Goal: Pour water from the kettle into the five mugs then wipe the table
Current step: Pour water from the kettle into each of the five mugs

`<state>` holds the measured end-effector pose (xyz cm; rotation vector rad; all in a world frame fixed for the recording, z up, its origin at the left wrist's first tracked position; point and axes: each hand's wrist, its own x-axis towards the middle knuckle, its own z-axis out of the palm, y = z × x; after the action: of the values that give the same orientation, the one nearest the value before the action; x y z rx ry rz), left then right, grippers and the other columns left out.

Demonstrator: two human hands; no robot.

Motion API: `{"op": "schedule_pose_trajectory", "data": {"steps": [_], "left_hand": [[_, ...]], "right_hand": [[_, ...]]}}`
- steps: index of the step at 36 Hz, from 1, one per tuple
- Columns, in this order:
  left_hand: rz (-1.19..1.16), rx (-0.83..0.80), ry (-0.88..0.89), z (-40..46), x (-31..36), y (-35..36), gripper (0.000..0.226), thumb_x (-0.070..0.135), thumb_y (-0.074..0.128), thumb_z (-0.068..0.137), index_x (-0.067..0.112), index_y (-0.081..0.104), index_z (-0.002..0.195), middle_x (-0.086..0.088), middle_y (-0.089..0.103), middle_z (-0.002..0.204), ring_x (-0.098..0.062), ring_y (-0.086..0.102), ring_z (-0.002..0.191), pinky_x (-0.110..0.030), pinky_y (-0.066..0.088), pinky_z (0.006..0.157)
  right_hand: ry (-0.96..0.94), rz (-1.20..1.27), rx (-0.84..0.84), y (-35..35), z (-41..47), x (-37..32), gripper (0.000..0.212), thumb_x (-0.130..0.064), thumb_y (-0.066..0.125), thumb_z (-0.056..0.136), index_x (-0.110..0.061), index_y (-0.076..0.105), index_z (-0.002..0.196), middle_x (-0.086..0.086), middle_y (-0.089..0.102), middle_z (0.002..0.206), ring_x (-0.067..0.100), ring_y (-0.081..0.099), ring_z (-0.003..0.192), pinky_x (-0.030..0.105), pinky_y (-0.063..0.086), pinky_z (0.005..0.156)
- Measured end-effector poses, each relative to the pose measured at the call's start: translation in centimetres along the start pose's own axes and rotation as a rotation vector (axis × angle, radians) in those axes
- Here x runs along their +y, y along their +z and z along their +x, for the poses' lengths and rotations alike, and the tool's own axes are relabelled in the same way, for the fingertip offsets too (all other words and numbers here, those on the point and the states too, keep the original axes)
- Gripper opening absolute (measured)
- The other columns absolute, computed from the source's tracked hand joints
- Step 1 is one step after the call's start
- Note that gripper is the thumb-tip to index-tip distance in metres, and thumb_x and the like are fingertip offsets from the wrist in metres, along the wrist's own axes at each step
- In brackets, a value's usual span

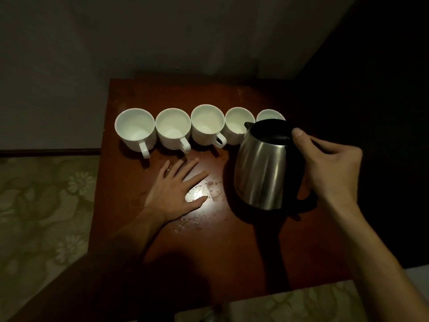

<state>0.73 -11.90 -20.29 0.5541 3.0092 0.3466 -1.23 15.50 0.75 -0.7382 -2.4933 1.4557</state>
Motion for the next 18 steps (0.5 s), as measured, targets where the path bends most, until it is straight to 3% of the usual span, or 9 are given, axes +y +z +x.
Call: {"op": "schedule_pose_trajectory", "data": {"steps": [3,7,11,18], "left_hand": [[0.001,-0.002,-0.004,-0.02,0.05,-0.1,0.071,0.078,0.035,0.093,0.05,0.028,0.157,0.005,0.022,0.17,-0.026,0.021,0.155,-0.053,0.005,0.124],[-0.017,-0.011,-0.006,-0.07,0.12,-0.1,0.07,0.077,0.036,0.093,0.05,0.028,0.157,0.005,0.021,0.17,-0.026,0.021,0.155,-0.054,0.006,0.125],[-0.011,-0.012,-0.004,-0.02,0.09,-0.12,0.07,0.078,0.035,0.093,0.051,0.026,0.157,0.005,0.02,0.171,-0.025,0.02,0.155,-0.054,0.007,0.125],[-0.015,-0.02,-0.012,-0.01,0.06,-0.1,0.071,0.078,0.035,0.092,0.051,0.027,0.157,0.006,0.018,0.171,-0.025,0.019,0.156,-0.054,0.005,0.125]], "right_hand": [[0.002,-0.002,-0.006,-0.04,0.27,0.04,0.064,-0.066,0.081,0.082,-0.018,0.083,0.126,0.0,0.084,0.108,0.011,0.079,0.1,0.041,0.066,0.095],[-0.02,-0.028,-0.018,0.16,0.39,-0.07,0.076,-0.078,0.076,0.073,-0.022,0.083,0.125,0.006,0.084,0.105,0.015,0.076,0.088,0.035,0.063,0.078],[-0.002,-0.04,-0.019,0.27,0.55,-0.1,0.065,-0.07,0.079,0.079,-0.024,0.083,0.124,-0.004,0.082,0.108,0.009,0.078,0.101,0.043,0.066,0.095],[-0.01,-0.027,-0.024,0.17,0.49,-0.04,0.079,-0.08,0.076,0.07,-0.023,0.083,0.124,-0.001,0.083,0.109,0.012,0.079,0.102,0.045,0.066,0.096]]}}
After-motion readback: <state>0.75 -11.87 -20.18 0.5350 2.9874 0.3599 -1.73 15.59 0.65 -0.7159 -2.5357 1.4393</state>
